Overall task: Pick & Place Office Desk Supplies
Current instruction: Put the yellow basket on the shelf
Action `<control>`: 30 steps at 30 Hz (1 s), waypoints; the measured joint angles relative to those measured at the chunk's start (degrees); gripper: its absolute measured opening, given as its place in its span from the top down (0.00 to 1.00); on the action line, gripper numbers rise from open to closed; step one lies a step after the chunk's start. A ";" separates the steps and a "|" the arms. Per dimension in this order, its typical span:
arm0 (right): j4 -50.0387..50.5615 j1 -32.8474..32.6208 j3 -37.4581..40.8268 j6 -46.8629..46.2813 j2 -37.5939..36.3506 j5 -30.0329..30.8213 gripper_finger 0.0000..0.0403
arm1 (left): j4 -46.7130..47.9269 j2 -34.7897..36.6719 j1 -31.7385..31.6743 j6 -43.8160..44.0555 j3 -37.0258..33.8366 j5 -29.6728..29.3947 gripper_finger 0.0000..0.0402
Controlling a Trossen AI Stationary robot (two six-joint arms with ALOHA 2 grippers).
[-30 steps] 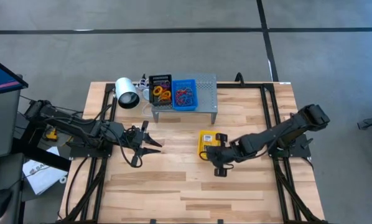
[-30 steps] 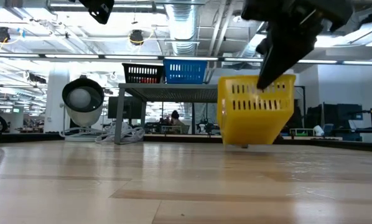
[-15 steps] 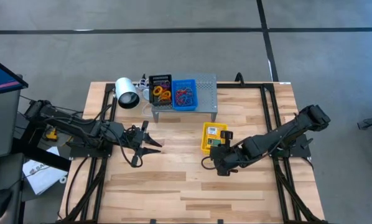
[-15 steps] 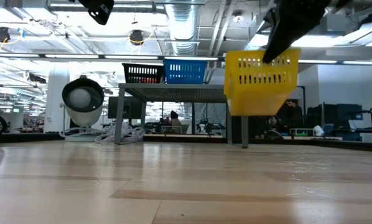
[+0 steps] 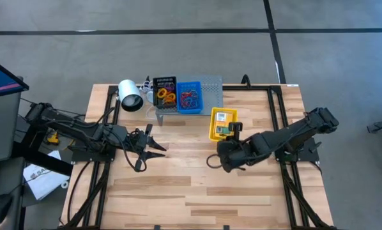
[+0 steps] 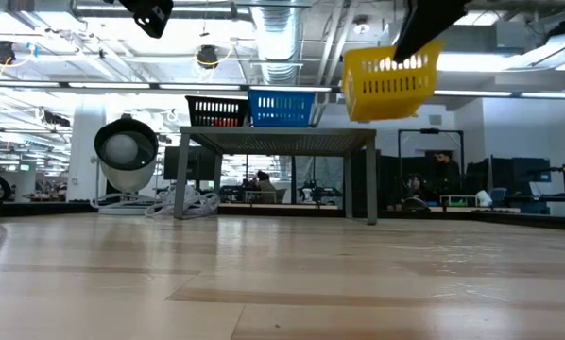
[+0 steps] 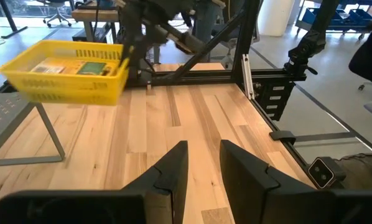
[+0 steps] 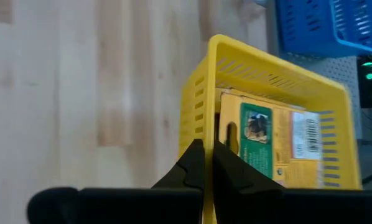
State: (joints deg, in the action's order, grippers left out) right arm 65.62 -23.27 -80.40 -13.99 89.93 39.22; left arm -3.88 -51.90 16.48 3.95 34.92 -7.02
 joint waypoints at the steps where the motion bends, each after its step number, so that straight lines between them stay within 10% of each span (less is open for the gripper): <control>1: -0.02 0.81 -0.02 1.05 0.00 -0.02 1.00 | 0.00 0.00 -0.01 0.00 0.00 0.00 0.78; 30: -8.68 23.24 0.05 25.66 -3.10 -12.33 1.00 | 2.10 -0.02 -0.01 1.49 0.00 0.01 0.78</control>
State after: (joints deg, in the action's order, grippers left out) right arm 56.94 -0.03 -80.36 11.68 86.83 26.90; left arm -1.78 -51.92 16.47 5.43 34.92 -7.01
